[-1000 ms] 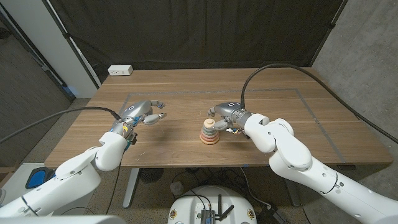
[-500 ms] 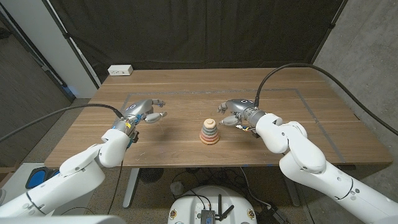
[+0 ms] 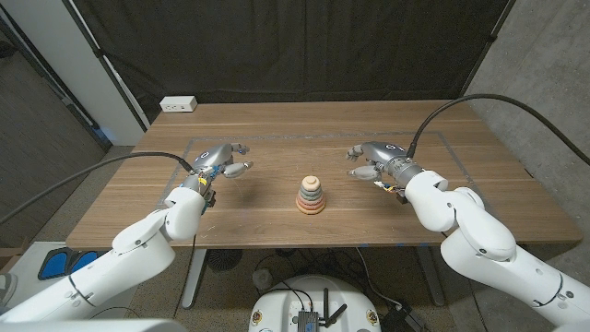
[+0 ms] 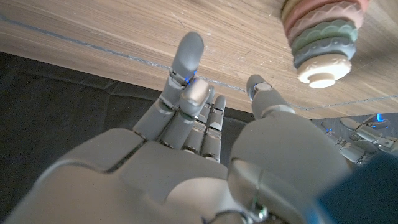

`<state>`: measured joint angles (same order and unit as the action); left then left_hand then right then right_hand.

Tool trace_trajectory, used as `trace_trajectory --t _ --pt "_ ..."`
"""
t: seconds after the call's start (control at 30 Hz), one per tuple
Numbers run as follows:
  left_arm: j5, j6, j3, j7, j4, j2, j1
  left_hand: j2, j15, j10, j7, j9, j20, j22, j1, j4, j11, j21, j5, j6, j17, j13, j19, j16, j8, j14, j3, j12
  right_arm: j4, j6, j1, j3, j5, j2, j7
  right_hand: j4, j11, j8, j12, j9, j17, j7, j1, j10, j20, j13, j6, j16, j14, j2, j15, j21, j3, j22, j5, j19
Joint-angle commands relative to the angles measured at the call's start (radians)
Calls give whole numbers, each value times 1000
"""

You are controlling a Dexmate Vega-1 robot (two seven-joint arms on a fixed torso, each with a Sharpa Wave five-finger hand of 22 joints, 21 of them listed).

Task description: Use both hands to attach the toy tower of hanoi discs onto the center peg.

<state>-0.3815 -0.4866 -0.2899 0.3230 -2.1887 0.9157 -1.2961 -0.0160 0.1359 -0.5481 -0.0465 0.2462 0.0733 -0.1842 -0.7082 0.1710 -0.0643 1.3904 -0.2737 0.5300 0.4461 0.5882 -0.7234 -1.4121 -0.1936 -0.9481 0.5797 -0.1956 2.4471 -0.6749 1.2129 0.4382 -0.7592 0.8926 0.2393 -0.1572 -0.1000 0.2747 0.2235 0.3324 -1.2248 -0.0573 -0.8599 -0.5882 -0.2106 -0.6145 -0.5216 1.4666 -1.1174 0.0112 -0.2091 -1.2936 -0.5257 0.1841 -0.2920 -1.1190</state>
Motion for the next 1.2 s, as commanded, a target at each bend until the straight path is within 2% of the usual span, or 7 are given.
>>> trace_trajectory --t 0.03,0.2,0.3,0.5,0.7,1.0,1.2 --pt "5 -95 -75 -31 -10 2 95 2 81 5 2 1 83 -1 5 1 1 -2 -2 -6 2 1 2 3 0 9 6 0 -54 8 55 -59 125 22 -217 -1 -8 7 9 5 -5 -9 -6 -11 -13 -3 -3 5 -12 -13 -7 3 -7 1 -5 -5" --pt "-11 -141 -83 -48 -42 43 104 1 81 9 1 0 83 0 6 0 2 -2 -1 -11 -1 0 0 6 1 13 6 1 -66 -30 42 -18 119 12 -267 -3 -7 8 9 4 -5 -22 -7 -20 -12 0 -8 8 -14 -13 -7 5 -9 0 -6 -3" --pt "16 -101 -42 -6 -39 52 71 1 81 9 3 0 85 0 7 0 -1 -3 -1 -13 2 -1 -1 2 0 8 7 0 -84 -63 48 21 88 -15 -335 -4 -10 6 10 4 -5 -25 -8 -29 -12 2 -7 10 -15 -13 -7 7 -10 0 -7 -2" --pt "59 -27 -15 26 -5 56 58 0 82 10 3 0 88 1 8 -1 -2 -4 -1 -11 -1 -2 -4 5 -2 10 8 -2 -96 -164 29 91 34 -34 -362 -4 -10 5 8 3 -5 -31 -7 -34 -12 5 -7 13 -16 -12 -7 7 -11 1 -8 -2" --pt "62 -43 -24 20 -2 59 76 -1 82 6 3 -1 88 2 10 -2 -3 -5 -1 -9 3 -3 -6 1 -5 3 8 -5 -115 -179 7 105 39 -24 -391 -5 -11 5 4 3 -5 -34 -6 -29 -11 7 -9 14 -14 -10 -7 10 -11 0 -8 2" --pt "10 -98 -73 37 -7 44 120 -2 82 7 4 -2 90 2 14 -2 -3 -7 -1 -9 2 -6 -9 1 -6 1 10 -7 -191 -122 0 81 83 -5 -488 -3 -10 0 -2 1 -2 -36 -1 -25 -11 10 -3 11 -6 -6 -6 14 -10 -1 -8 8" --pt "18 -99 -95 37 19 31 135 -1 82 15 4 -2 91 2 16 -1 1 -8 -1 -15 1 -7 -9 1 -5 1 9 -5 -219 -125 -5 88 99 4 -505 -5 -4 -3 -30 -3 1 -11 3 37 -11 19 -14 9 9 2 -6 17 -11 3 -10 16"
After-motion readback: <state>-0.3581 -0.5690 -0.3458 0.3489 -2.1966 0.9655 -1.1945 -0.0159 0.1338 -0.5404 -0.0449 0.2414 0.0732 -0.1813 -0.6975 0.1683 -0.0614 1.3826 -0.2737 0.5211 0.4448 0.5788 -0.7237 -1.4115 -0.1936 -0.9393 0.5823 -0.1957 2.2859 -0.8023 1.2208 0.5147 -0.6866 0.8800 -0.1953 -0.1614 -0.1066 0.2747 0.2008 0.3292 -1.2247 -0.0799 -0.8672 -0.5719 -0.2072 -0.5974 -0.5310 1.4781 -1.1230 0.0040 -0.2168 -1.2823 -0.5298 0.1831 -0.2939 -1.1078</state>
